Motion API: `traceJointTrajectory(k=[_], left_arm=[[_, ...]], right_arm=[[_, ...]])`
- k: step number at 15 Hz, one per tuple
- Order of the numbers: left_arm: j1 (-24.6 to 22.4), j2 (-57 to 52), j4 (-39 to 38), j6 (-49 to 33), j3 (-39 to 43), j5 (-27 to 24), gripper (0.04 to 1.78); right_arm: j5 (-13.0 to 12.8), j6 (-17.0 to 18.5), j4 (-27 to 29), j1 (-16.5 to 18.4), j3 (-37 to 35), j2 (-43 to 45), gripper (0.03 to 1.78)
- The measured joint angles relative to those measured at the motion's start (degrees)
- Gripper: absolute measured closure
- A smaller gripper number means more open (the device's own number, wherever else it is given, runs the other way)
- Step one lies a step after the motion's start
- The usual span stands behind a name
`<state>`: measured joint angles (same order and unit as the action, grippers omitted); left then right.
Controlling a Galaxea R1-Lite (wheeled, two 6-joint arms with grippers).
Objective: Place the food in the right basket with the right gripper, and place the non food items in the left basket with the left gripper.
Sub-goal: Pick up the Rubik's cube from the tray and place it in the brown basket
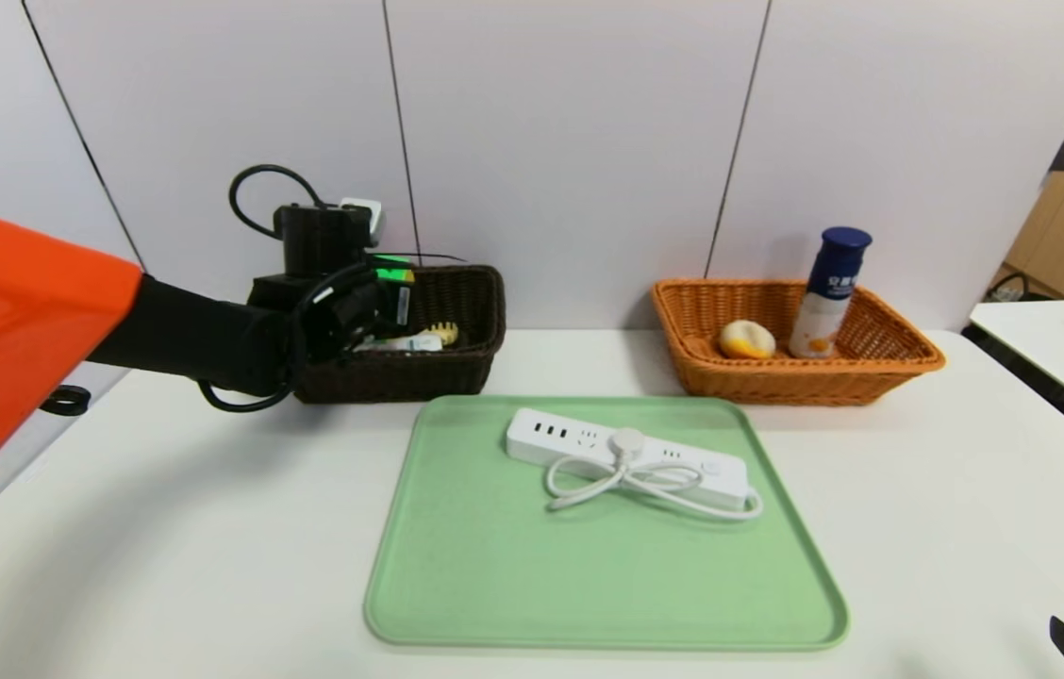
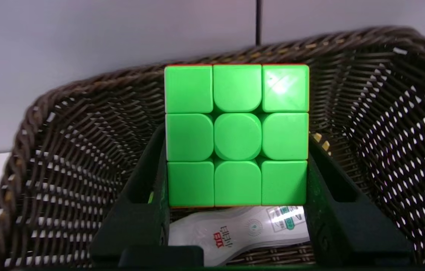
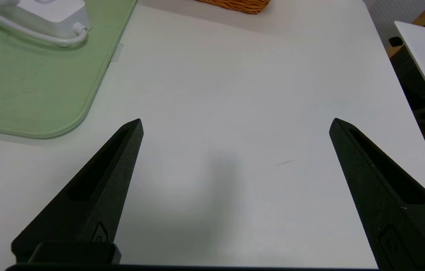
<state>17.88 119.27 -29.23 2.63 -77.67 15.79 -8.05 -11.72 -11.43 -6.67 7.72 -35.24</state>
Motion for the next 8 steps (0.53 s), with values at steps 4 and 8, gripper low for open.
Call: traceJointTrajectory(k=[4, 8], left_arm=[[-0.3, 1.7, -1.0, -0.5, 0.1, -0.1, 0.67], [-0.6, 1.9, -1.1, -0.4, 0.5, 0.0, 0.45]], right_arm=[[0.0, 0.0, 0.0, 0.1, 0.0, 0.0, 0.1], [0.0, 0.0, -0.1, 0.1, 0.1, 0.2, 0.1]])
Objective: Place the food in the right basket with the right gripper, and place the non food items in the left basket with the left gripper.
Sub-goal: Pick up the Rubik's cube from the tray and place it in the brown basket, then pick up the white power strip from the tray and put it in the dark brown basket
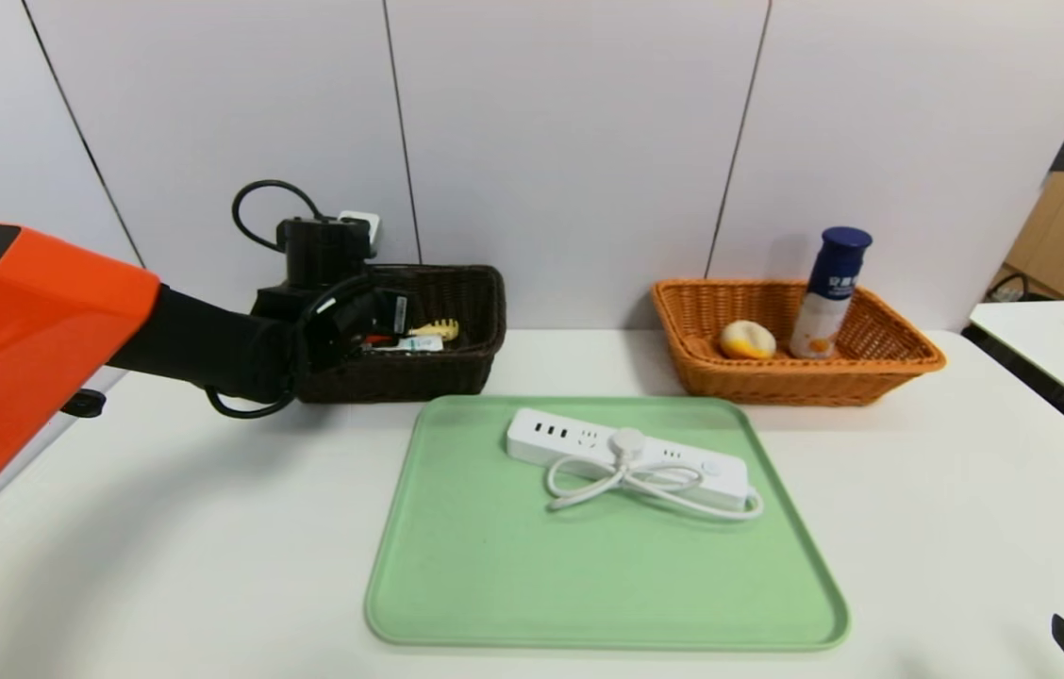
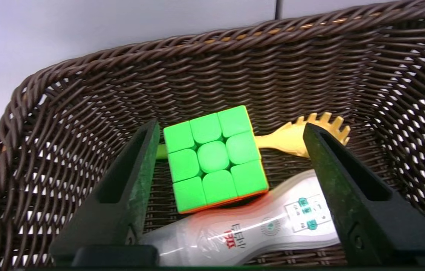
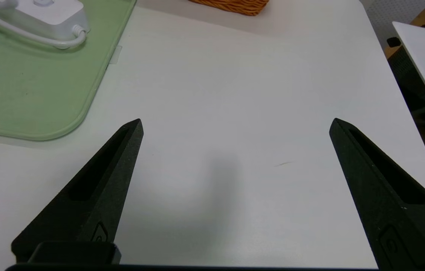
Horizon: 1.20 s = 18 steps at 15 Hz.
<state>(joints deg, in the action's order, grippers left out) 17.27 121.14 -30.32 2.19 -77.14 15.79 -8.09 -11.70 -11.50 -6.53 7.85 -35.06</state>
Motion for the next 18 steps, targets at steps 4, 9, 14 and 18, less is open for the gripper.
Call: traceJointTrajectory(k=[4, 9, 14, 18], left_arm=[[0.7, -3.3, 0.3, 0.0, -1.2, -1.2, 0.32], [6.7, -10.8, 2.0, 4.3, -1.4, -9.7, 0.22], [12.5, -13.9, 3.1, 23.6, 1.6, -21.8, 0.17], [15.8, -15.7, 2.0, 21.4, 7.9, -22.0, 0.15]], right_arm=[[0.0, 0.0, 0.0, 0.0, 0.0, 0.5, 0.1], [0.0, 0.0, 0.0, 0.0, -0.1, 0.9, 0.1], [-0.1, 0.0, 0.0, 0.0, 0.0, 2.1, 0.1], [0.1, -0.1, 0.0, 0.0, -0.3, 2.5, 0.1]])
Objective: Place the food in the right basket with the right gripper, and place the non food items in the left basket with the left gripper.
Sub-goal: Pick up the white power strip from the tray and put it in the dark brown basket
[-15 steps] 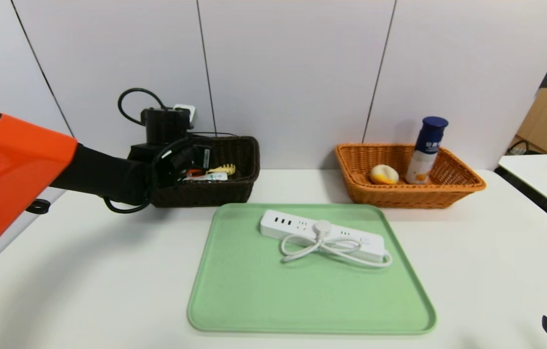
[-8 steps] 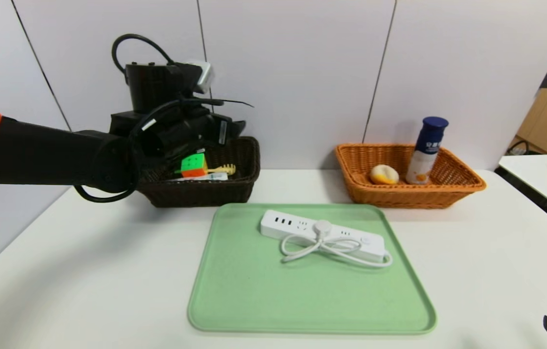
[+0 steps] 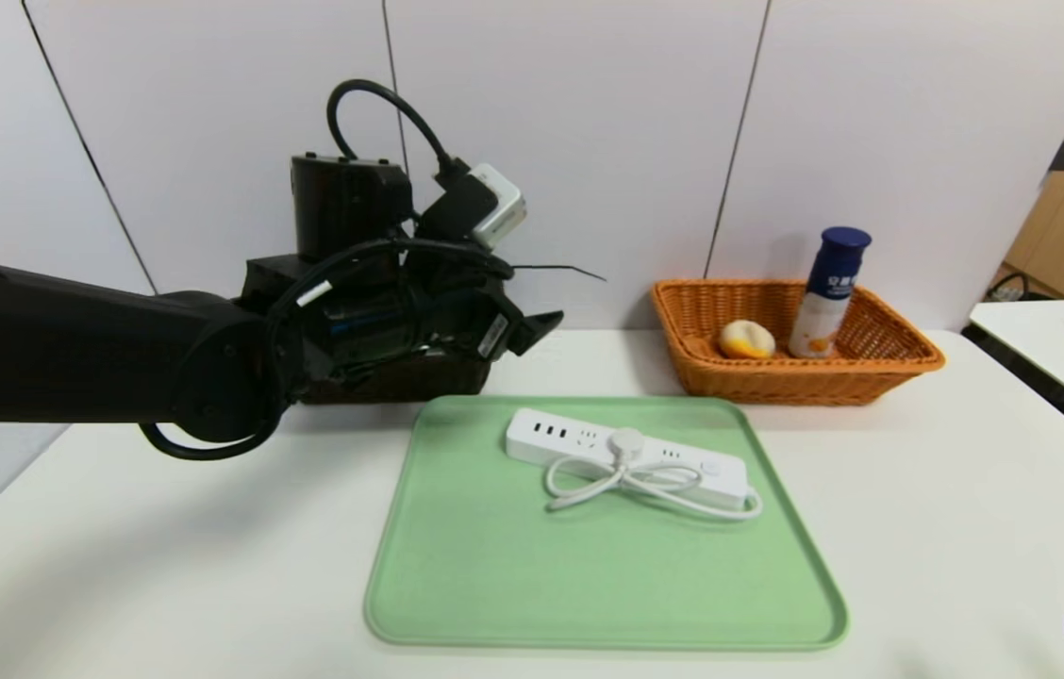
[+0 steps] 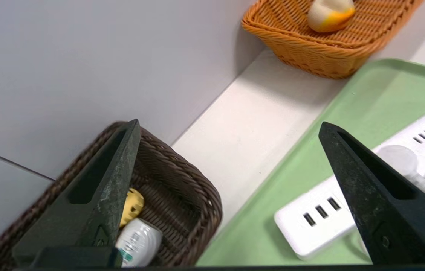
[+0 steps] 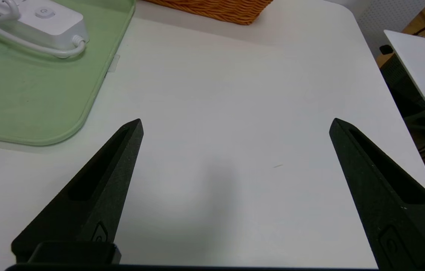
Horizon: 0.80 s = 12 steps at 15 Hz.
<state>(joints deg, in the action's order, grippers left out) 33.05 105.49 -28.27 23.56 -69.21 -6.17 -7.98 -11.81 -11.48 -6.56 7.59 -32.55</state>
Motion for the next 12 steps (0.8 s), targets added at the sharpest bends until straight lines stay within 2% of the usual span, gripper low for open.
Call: traceJointTrajectory(k=[2, 3, 5, 6, 8, 12], left_arm=[[1.4, -1.3, -1.4, -2.9, 2.1, 0.8, 0.15], [3.5, -1.9, -2.2, -5.5, 3.1, 2.3, 0.15], [8.5, -2.8, -3.1, -11.5, 4.3, 8.6, 0.14], [10.5, -3.0, -3.2, -15.0, 4.5, 12.5, 0.14], [12.6, -3.4, -3.3, -23.1, 4.8, 20.0, 0.13], [13.3, -4.4, -4.1, -34.4, 5.4, 31.2, 0.13]], right_arm=[[1.1, -0.9, 0.0, -0.1, 1.0, -0.2, 0.1], [3.4, -2.7, -0.1, -0.2, 2.4, -0.7, 0.1], [8.3, -6.6, 0.0, -0.3, 5.5, -2.3, 0.1], [9.5, -7.5, -0.1, -0.4, 7.3, -3.5, 0.1], [9.8, -6.9, -0.3, -0.3, 9.7, -5.2, 0.1], [9.8, -6.0, -0.1, -0.1, 10.2, -6.3, 0.1]])
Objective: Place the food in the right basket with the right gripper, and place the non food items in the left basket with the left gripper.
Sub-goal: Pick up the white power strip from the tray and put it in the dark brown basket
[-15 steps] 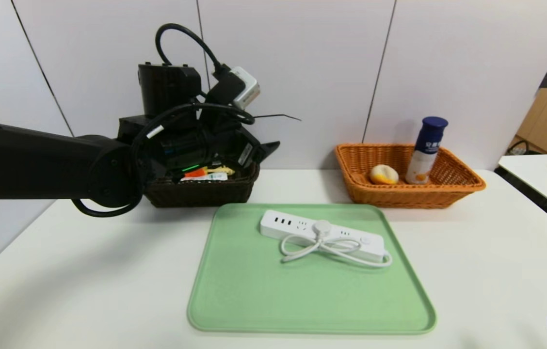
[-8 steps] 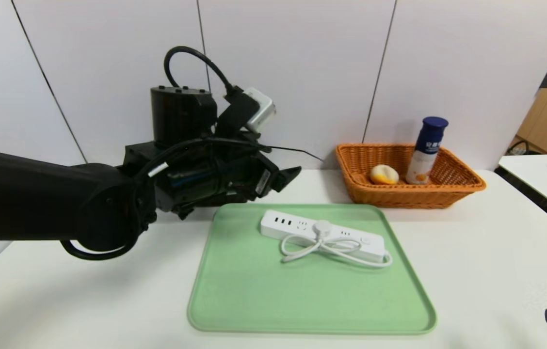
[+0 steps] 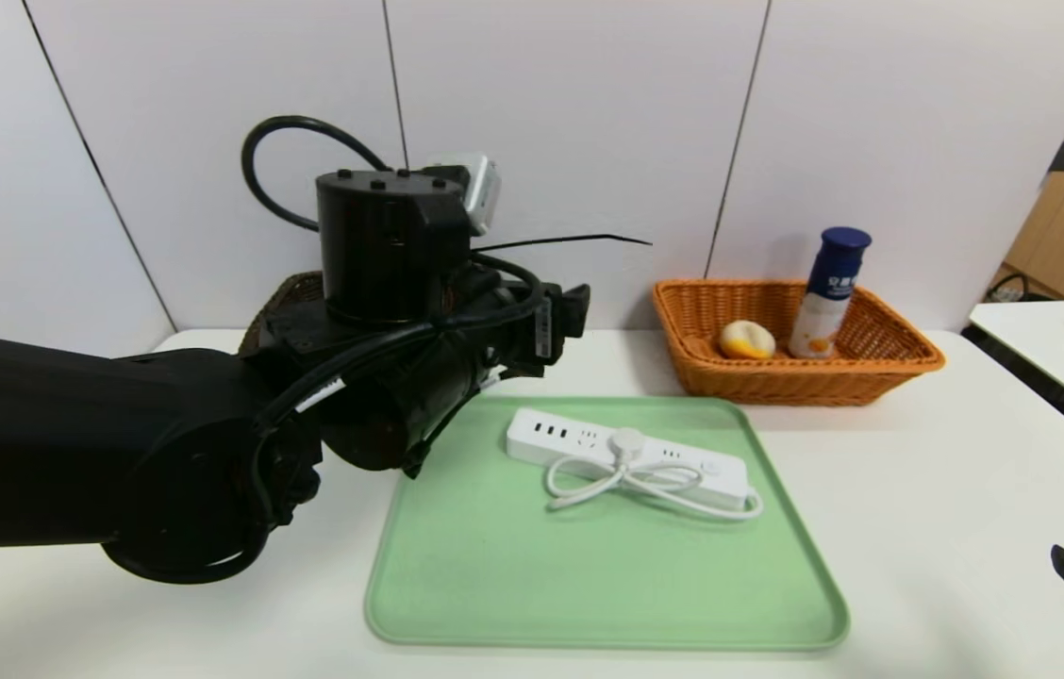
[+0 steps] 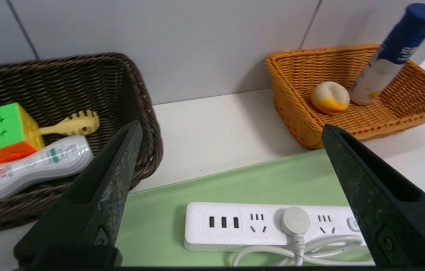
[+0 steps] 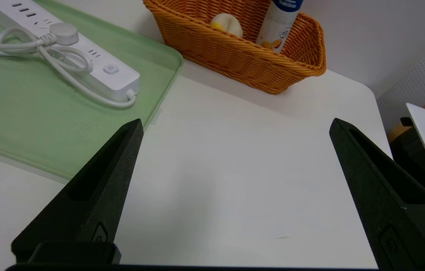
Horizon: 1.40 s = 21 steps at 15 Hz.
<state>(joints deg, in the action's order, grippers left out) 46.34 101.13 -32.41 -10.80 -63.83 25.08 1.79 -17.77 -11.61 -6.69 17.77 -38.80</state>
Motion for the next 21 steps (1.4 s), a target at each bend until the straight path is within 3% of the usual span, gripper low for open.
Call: traceJointTrajectory(k=[5, 8, 11, 14, 18, 21], left_arm=[[0.1, -0.2, -3.4, 5.1, 5.8, -0.2, 0.13], [0.0, 0.2, -8.0, 12.3, 7.4, -7.1, 0.13], [-0.1, 1.4, -10.6, 17.0, 10.1, -10.4, 0.13], [-2.4, 2.0, -11.3, 26.0, 13.3, -19.3, 0.13], [-7.7, 1.6, -1.6, 41.0, 12.1, -31.2, 0.13], [-8.5, 1.1, 9.4, 48.8, 7.8, -34.4, 0.13]], right_arm=[[0.0, 0.1, 0.0, 0.1, -0.3, 0.0, 0.1], [-0.2, 0.1, 0.0, 0.1, -0.3, 0.2, 0.1], [-0.4, 1.3, 0.1, 0.1, -0.4, 0.7, 0.1], [-0.9, 1.4, 0.1, 0.1, -0.4, 1.3, 0.1], [-0.9, 2.3, 0.1, 0.1, -0.4, 2.2, 0.1], [-0.9, 2.5, 0.1, 0.1, -0.4, 2.9, 0.1]])
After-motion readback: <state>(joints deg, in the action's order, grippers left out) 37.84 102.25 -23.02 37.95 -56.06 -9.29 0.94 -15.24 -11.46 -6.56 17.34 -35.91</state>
